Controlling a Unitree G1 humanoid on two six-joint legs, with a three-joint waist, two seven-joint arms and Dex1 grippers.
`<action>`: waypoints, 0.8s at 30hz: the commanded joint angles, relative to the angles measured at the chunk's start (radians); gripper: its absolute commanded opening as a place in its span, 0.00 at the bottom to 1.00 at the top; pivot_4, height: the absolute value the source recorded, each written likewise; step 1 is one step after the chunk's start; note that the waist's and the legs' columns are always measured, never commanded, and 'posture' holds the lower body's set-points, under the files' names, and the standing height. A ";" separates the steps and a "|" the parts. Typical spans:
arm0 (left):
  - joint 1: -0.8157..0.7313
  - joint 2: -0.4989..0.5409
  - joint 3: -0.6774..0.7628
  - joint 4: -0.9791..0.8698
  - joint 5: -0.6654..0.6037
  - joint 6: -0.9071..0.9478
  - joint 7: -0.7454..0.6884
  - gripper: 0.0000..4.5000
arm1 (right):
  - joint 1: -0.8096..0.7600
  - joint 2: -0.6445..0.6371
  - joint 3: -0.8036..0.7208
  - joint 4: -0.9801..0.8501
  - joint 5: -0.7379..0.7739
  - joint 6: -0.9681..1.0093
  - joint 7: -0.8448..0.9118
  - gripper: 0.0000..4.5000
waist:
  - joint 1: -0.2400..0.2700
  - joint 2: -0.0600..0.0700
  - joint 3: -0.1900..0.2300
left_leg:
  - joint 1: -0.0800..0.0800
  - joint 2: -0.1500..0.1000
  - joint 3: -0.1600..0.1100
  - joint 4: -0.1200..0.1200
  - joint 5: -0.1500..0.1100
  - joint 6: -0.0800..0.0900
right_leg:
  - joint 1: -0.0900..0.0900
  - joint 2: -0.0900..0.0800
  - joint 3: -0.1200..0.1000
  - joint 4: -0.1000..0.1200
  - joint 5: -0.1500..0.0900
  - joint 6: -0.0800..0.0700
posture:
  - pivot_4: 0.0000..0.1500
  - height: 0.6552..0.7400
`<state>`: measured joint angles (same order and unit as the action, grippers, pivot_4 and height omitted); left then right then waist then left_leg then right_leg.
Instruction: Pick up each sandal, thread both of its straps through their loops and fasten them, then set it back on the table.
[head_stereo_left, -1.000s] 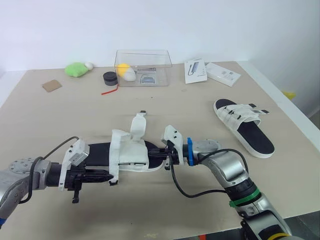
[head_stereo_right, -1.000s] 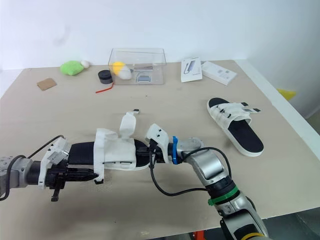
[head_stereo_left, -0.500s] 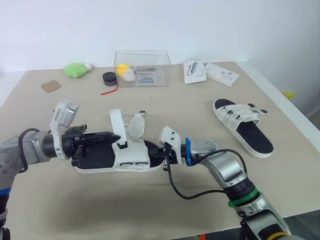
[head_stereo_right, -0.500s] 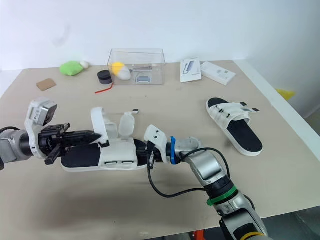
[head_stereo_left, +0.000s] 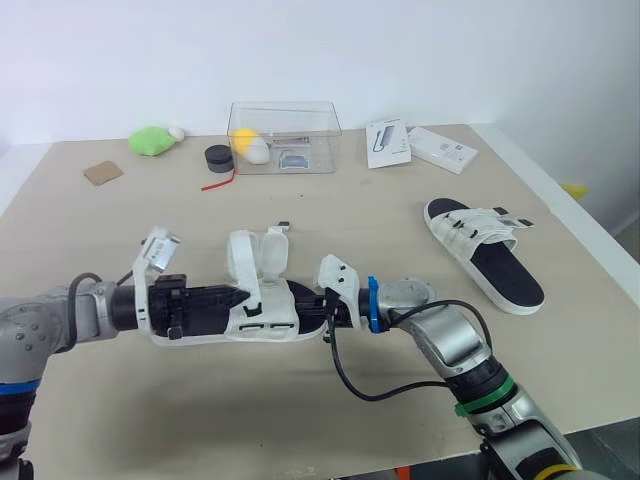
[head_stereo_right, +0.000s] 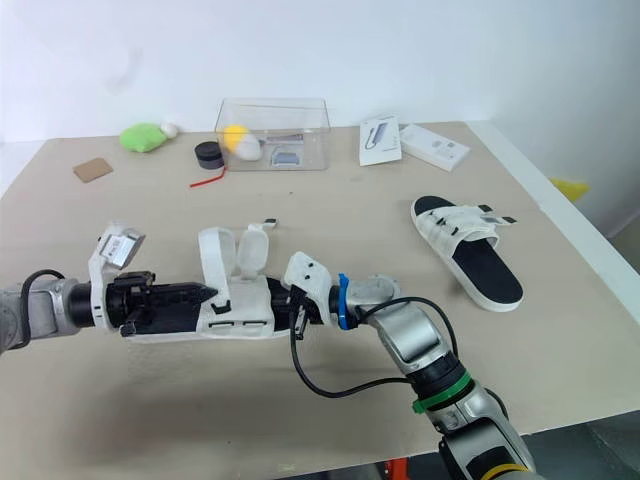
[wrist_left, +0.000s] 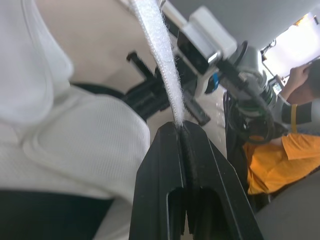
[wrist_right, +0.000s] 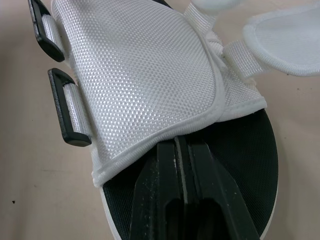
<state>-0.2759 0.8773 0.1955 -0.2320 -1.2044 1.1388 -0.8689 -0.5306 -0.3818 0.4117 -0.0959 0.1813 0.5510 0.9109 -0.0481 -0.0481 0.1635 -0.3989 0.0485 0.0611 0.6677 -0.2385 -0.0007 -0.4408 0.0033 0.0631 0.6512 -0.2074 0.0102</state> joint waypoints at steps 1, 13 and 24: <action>-0.002 0.019 0.018 -0.022 0.000 0.014 -0.014 0.02 | 0.006 0.002 0.025 0.021 -0.026 0.013 -0.008 0.00 | 0.000 0.000 0.000 | 0.000 0.000 0.000 0.000 0.000 0.000 | 0.000 0.000 0.000 0.000 0.000 0.000 | 1.00 1.00; 0.034 0.016 -0.002 -0.061 0.079 0.000 -0.032 0.02 | 0.007 0.008 0.023 0.019 -0.025 0.012 -0.006 0.00 | 0.000 0.000 0.000 | 0.002 0.002 0.002 -0.001 0.000 0.000 | 0.000 0.003 0.003 0.000 0.000 -0.001 | 1.00 1.00; 0.020 -0.008 -0.011 -0.073 0.117 -0.033 -0.035 0.02 | 0.009 0.017 0.025 0.016 -0.025 0.018 -0.008 0.00 | -0.001 0.000 0.000 | 0.002 0.003 0.002 -0.002 0.000 0.000 | 0.000 0.004 0.004 0.000 0.000 -0.001 | 1.00 1.00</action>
<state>-0.2495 0.8678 0.1855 -0.2681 -1.0964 1.1206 -0.8894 -0.5305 -0.3681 0.4146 -0.0944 0.1711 0.5490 0.9100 -0.0486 -0.0481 0.1635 -0.3966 0.0518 0.0634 0.6658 -0.2385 -0.0008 -0.4413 0.0079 0.0673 0.6512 -0.2071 0.0086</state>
